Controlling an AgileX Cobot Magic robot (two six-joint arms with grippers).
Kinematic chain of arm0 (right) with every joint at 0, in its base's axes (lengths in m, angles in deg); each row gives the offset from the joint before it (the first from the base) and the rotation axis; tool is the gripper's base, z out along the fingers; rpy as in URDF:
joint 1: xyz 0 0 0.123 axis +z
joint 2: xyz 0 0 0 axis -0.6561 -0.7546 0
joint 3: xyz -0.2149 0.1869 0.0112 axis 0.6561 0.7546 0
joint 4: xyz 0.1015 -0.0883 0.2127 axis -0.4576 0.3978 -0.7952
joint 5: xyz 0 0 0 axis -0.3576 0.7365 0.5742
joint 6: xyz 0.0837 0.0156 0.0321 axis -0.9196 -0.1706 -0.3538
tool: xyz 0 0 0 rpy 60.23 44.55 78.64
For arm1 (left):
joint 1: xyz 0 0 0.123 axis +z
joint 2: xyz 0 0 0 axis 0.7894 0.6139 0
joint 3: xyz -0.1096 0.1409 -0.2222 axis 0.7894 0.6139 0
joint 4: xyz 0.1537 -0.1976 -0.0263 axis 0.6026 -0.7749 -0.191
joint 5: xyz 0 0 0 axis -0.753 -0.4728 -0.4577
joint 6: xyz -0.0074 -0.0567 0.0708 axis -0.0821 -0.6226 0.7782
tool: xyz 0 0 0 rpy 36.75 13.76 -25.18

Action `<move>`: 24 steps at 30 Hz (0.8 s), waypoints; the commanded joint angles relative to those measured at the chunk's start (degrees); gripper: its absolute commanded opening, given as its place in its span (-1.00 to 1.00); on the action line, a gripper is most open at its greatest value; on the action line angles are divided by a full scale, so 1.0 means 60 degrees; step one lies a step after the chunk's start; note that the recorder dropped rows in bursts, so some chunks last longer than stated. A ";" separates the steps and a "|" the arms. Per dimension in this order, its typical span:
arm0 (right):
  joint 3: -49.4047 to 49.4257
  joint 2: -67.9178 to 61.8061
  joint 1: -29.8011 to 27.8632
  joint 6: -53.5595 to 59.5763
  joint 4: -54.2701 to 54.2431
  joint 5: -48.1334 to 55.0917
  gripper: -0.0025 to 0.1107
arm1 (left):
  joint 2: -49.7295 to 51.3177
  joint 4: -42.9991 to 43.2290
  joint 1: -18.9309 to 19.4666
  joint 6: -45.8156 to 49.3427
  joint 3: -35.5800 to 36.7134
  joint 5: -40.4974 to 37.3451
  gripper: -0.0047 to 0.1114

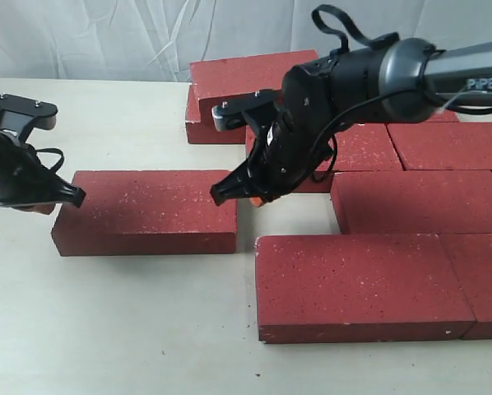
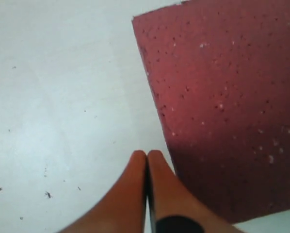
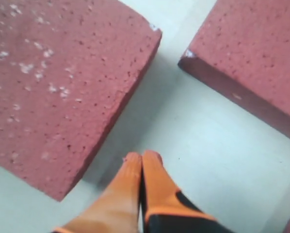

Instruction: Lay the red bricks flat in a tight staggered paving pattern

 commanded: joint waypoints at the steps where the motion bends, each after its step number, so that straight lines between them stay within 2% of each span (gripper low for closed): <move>1: -0.0059 0.0857 0.0003 0.0929 -0.1539 0.0162 -0.97 | -0.0102 -0.0112 0.0551 -0.0531 0.0016 0.0579 -0.92; 3: -0.0059 0.0953 0.0045 0.2248 -0.3399 0.0364 -0.97 | -0.0102 -0.0629 0.0806 -0.0624 0.0016 0.0820 -0.92; 5: -0.0059 0.0865 0.0194 0.4640 -0.5353 0.0575 -0.97 | -0.0102 -0.0942 0.0935 -0.0624 0.0016 0.1016 -0.92; 7: -0.0059 0.0619 0.0363 0.5692 -0.6314 0.0322 -0.97 | -0.0035 -0.0942 0.0932 -0.0624 0.0016 0.1078 -0.92; 10: -0.0494 0.0027 0.0466 0.5082 -0.6007 -0.0068 -0.97 | 0.0180 -0.1240 0.0932 -0.0624 0.0016 0.1078 -0.92; 16: -0.2422 -0.1349 0.0466 0.2936 -0.3640 0.1105 -0.97 | 0.0654 -0.1839 0.0932 -0.0624 0.0016 0.1057 -0.92; 24: -0.2661 -0.1669 0.0430 0.2661 -0.2995 0.1355 -0.97 | 0.0654 -0.2330 0.0932 -0.0476 0.0016 0.1035 -0.92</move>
